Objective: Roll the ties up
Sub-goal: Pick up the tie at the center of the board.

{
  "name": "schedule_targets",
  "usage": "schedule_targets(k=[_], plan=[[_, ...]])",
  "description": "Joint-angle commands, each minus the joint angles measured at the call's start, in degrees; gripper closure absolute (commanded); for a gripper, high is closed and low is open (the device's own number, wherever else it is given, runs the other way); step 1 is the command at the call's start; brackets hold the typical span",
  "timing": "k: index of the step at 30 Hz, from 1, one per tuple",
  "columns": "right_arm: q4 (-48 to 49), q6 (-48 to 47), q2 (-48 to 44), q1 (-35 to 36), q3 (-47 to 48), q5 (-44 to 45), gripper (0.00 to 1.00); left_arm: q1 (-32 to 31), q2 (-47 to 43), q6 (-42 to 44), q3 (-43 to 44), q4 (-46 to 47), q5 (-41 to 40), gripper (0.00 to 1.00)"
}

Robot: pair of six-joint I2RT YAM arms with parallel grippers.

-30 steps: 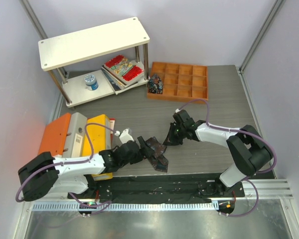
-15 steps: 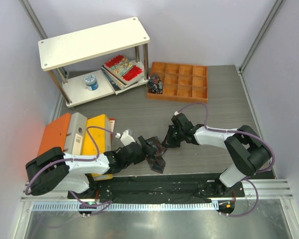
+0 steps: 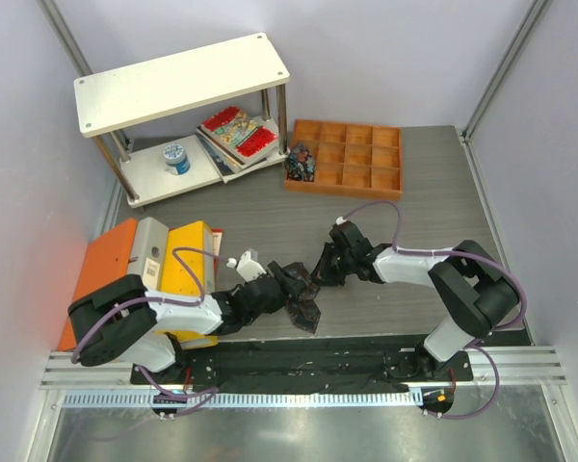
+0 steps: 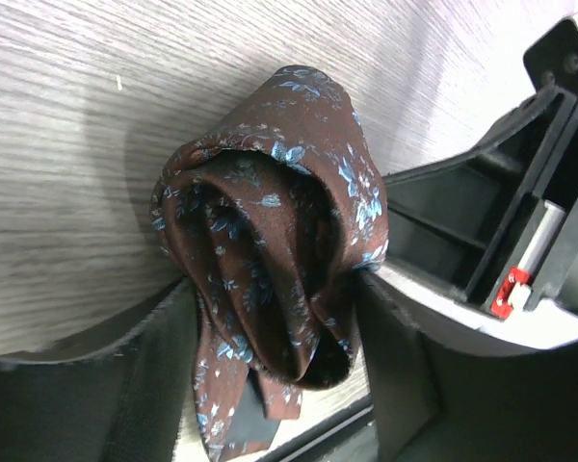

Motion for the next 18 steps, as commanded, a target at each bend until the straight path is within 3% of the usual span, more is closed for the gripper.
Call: schedule_targets(k=[1,8,12,15,18], plan=[[3.34,1.90,0.14,1.55,-2.22,0.22,0.99,-0.29,4.04,-1.46,0.53,-0.52,-1.65,0.43],[5.28,2.78,1.20,2.17,-3.27,0.22,0.99,-0.82,3.25,-0.15,1.67,-2.80,-2.80,0.64],[6.51,3.31,1.73,2.43,-3.80,-0.31,0.99,-0.82,4.12,3.44,5.17,-5.34,-2.71,0.90],[5.20,2.26,1.11,2.26,-3.10,0.04,0.99,-0.82,4.22,6.26,7.72,-7.64,-2.88,1.00],[1.78,0.68,-0.73,1.38,-1.61,0.48,0.99,-0.82,3.16,7.59,8.70,-9.22,-4.37,1.00]])
